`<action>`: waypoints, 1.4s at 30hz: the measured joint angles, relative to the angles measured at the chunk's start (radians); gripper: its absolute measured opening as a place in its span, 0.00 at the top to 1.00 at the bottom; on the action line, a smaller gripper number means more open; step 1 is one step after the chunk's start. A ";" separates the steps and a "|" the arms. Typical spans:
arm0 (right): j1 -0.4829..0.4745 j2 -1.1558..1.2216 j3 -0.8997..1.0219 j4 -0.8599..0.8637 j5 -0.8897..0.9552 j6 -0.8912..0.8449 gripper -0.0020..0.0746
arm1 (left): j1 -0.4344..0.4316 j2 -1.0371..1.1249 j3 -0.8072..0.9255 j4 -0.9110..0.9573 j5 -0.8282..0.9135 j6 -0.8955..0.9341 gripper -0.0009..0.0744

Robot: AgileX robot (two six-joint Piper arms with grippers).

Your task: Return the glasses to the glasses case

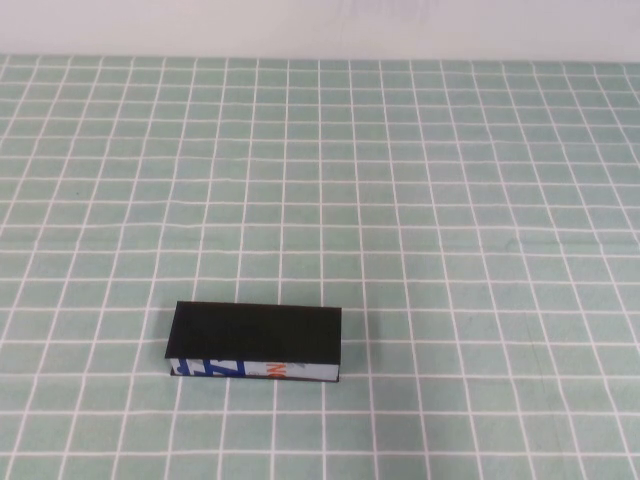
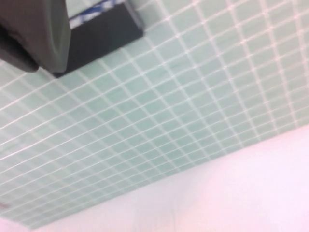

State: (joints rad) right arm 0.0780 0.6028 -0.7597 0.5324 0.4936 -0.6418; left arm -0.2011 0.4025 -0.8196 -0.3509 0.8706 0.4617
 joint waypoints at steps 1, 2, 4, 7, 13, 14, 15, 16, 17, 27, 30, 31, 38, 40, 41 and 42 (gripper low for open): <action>0.000 -0.055 0.052 0.006 -0.020 -0.001 0.99 | 0.000 -0.020 0.015 -0.014 0.002 -0.012 0.99; 0.000 -0.108 0.101 0.008 -0.034 -0.001 0.99 | 0.000 -0.039 0.031 -0.032 0.004 -0.026 0.99; 0.000 -0.195 0.182 0.013 -0.046 -0.001 0.99 | 0.000 -0.070 0.062 -0.067 0.007 -0.038 0.99; 0.000 -0.306 0.293 0.015 -0.054 -0.001 0.99 | 0.000 -0.111 0.117 -0.097 -0.004 -0.043 0.99; 0.000 -0.378 0.447 0.017 -0.055 -0.001 0.99 | 0.000 -0.127 0.186 -0.097 -0.052 -0.062 0.99; 0.000 -0.379 0.460 0.017 -0.055 -0.001 0.99 | 0.000 -0.127 0.188 -0.097 -0.060 -0.066 0.99; 0.000 -0.379 0.469 0.017 -0.055 -0.001 0.99 | 0.000 -0.127 0.190 -0.097 -0.066 -0.068 0.99; 0.000 -0.379 0.478 0.017 -0.055 -0.001 0.99 | 0.000 -0.127 0.191 -0.097 -0.076 -0.070 0.99; 0.000 -0.379 0.484 0.017 -0.053 -0.001 0.99 | 0.000 -0.127 0.192 -0.097 -0.082 -0.070 0.99; 0.000 -0.379 0.488 0.018 0.030 -0.001 0.99 | 0.000 -0.128 0.196 -0.095 -0.086 -0.072 0.99; 0.000 -0.379 0.488 0.018 0.059 -0.001 0.99 | 0.000 -0.128 0.196 -0.095 -0.088 -0.072 0.99; 0.000 -0.379 0.488 0.018 0.068 -0.001 0.99 | 0.000 -0.128 0.196 -0.095 -0.088 -0.072 0.99; 0.000 -0.379 0.488 0.018 0.138 -0.001 0.99 | 0.000 -0.128 0.196 -0.095 -0.088 -0.072 0.99; 0.000 -0.379 0.488 0.018 0.148 -0.001 0.99 | 0.000 -0.128 0.196 -0.095 -0.088 -0.072 0.99; 0.000 -0.379 0.488 0.018 0.150 -0.001 0.99 | 0.000 -0.128 0.196 -0.095 -0.088 -0.072 0.99; 0.000 -0.379 0.488 0.018 0.150 -0.001 0.99 | 0.000 -0.128 0.198 -0.095 -0.088 -0.072 0.99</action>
State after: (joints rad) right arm 0.0780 0.2236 -0.2718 0.5503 0.6439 -0.6425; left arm -0.2011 0.2742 -0.6215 -0.4460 0.7822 0.3895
